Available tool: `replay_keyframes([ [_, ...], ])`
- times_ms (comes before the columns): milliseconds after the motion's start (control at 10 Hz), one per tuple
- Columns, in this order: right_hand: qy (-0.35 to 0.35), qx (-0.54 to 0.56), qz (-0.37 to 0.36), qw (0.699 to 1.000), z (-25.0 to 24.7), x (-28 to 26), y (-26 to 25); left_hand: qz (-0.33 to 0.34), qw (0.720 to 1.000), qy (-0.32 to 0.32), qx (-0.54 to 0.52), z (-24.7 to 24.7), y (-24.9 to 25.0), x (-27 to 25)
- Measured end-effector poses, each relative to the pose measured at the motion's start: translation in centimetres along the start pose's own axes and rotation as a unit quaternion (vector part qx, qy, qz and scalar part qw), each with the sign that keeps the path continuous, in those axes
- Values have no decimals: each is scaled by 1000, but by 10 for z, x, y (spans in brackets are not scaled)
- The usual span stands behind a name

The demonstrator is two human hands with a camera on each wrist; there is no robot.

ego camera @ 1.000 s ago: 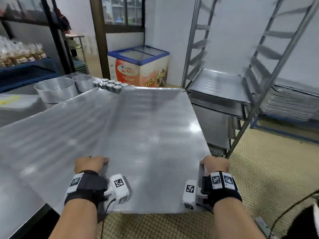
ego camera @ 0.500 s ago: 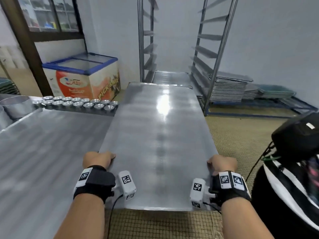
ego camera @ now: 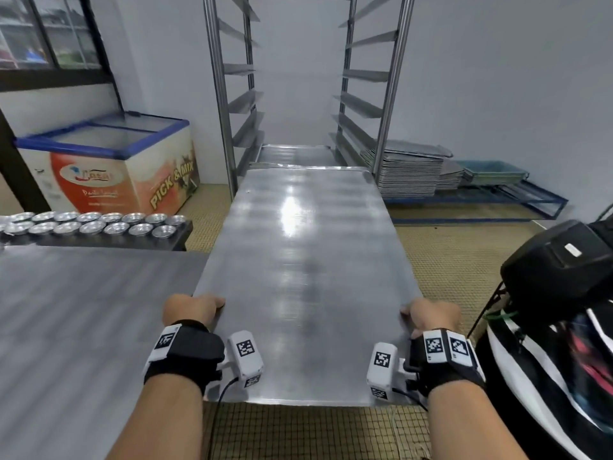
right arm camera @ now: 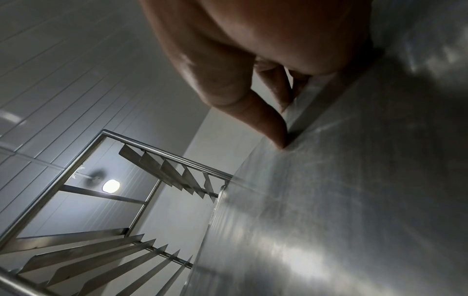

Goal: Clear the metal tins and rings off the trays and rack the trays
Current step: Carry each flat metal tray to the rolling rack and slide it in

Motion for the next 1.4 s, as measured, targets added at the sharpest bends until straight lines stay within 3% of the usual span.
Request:
replay_keyframes([
  [400, 17, -32, -27, 999, 35, 129, -64, -12, 1000, 12, 17, 67, 51, 51],
  [700, -10, -45, -23, 999, 68, 176, -105, -41, 999, 16, 33, 90, 84, 92],
  [1000, 0, -66, -35, 997, 111, 221, -148, -22, 999, 6, 48, 109, 130, 160],
  [1300, -30, -87, -46, 995, 154, 248, -206, 11, 984, -33, 177, 123, 191, 240],
  [1400, -32, -162, -58, 985, 165, 263, -225, 16, 984, -46, 173, 133, 206, 258],
])
Point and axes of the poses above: each hand's wrist, its own x-axis towards the middle knuckle, its own z-axis out of the palm, y = z × x, the point moved 6 cm from there along x, towards the middle knuckle, and after that the axes turned 11 degrees about -y, right-handed, at the moved point
